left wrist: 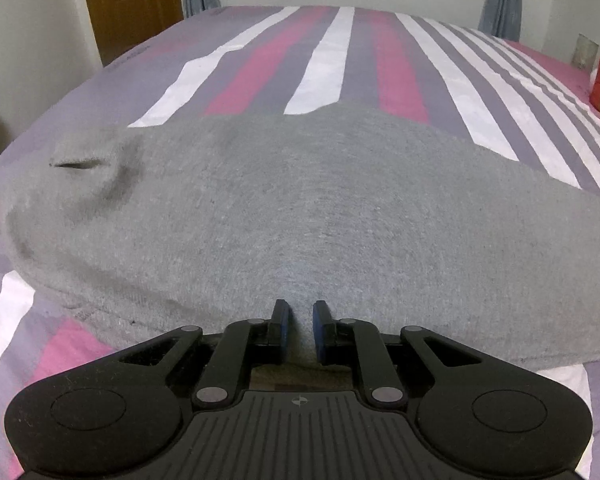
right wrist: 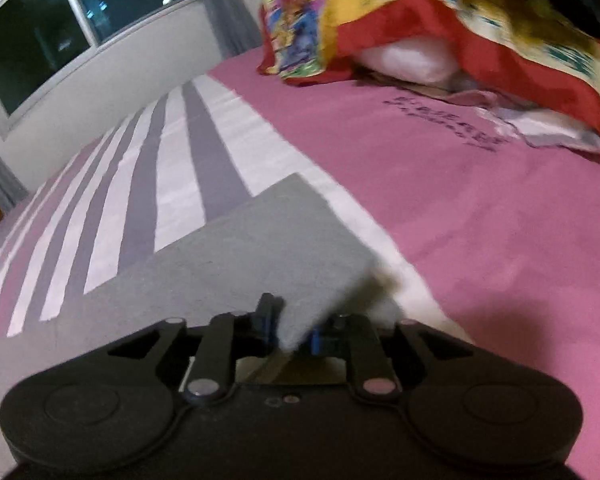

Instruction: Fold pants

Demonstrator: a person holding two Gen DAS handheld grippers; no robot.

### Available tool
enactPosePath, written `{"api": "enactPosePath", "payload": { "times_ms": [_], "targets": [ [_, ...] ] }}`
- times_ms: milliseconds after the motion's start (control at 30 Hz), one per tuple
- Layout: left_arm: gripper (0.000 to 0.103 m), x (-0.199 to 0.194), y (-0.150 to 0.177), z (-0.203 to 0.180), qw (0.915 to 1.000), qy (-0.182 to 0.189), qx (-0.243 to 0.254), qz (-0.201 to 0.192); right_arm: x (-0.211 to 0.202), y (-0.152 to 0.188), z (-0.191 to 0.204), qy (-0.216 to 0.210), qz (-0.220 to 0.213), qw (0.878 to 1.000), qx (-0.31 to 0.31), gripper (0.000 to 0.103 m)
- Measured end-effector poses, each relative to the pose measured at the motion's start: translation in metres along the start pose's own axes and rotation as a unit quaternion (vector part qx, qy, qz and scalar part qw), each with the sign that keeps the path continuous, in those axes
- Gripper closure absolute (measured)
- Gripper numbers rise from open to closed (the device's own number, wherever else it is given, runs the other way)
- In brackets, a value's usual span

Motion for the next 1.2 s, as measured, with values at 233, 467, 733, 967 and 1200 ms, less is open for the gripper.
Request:
{"api": "enactPosePath", "payload": {
  "times_ms": [233,467,733,967,1200],
  "targets": [
    [0.089,0.0,0.001,0.002,1.0,0.005,0.0,-0.001,-0.023,0.012,-0.01,-0.02,0.005,1.0,0.006,0.095],
    [0.089,0.002,-0.001,0.007,0.9998,0.021,-0.002,0.006,-0.019,0.017,-0.011,0.022,0.013,1.0,-0.011,0.094],
    [0.088,-0.008,-0.009,0.007,0.9993,0.034,-0.016,0.004,-0.05,-0.008,-0.007,0.056,-0.06,0.997,-0.002,0.072],
    [0.088,-0.007,-0.025,-0.044,0.997,0.077,0.01,-0.002,-0.043,0.014,0.074,-0.028,-0.019,0.992,-0.118,0.072],
    [0.088,0.017,-0.011,-0.071,0.9963,0.077,0.038,0.006,-0.019,0.06,0.147,-0.072,0.024,0.973,-0.219,0.065]
  ]
}}
Point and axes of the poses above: each gripper's, at about its wrist camera, not at the fingertips, and x roughly the way its jaws point, z to its left, y to its underside, the point moved 1 cm from there along x, roughly the way its jaws point, and after that the axes turned 5 degrees about y, right-handed, at the moved point
